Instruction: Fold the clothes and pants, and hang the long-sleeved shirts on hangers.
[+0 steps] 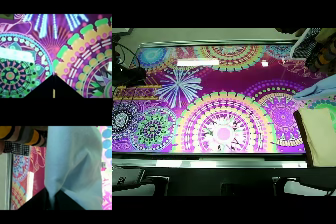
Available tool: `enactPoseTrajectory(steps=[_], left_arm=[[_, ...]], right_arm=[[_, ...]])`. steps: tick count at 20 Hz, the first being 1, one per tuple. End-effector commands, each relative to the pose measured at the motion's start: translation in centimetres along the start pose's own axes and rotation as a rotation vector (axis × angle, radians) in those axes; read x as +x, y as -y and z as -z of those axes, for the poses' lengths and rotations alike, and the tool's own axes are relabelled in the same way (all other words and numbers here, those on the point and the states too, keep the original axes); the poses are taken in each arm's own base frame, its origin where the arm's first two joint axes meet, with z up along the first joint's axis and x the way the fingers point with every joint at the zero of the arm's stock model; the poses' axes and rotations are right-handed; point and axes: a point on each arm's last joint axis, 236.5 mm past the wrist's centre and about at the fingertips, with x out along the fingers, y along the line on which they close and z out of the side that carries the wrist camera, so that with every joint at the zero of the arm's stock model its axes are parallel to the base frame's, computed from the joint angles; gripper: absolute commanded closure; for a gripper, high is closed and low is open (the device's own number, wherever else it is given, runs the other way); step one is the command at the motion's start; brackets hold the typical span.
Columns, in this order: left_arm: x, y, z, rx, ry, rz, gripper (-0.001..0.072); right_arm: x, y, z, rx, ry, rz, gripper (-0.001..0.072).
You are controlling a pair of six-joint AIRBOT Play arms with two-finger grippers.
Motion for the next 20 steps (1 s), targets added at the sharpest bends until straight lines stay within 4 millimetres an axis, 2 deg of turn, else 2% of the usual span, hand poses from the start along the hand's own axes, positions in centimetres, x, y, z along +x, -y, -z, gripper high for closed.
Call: enactPoseTrajectory(steps=[1,5,10,14,17,20], left_arm=[[0.0,0.0,0.0,-0.002,-0.001,0.0,0.0691],[0.0,0.0,0.0,-0.002,-0.001,0.0,0.0691],[0.0,0.0,0.0,-0.002,-0.002,0.001,0.0691],[0.0,0.0,0.1,-0.002,-0.005,0.0,0.0691],[0.0,0.0,0.1,-0.002,-0.006,0.0,0.0691],[0.0,0.0,0.1,-0.002,-0.006,0.0,0.0691]], right_arm=[[-1.9,2.9,0.0,0.01,0.006,0.125,0.0671],[-4.2,5.6,0.7,0.003,-0.02,0.242,0.0671],[-7.8,10.5,-0.5,-0.042,0.03,0.458,0.0671],[-10.1,14.1,-0.5,-0.128,0.003,0.636,0.067],[-10.9,16.4,-1.0,-0.242,-0.019,0.75,0.067],[-10.8,19.6,-1.2,-0.324,-0.035,0.868,0.067]])
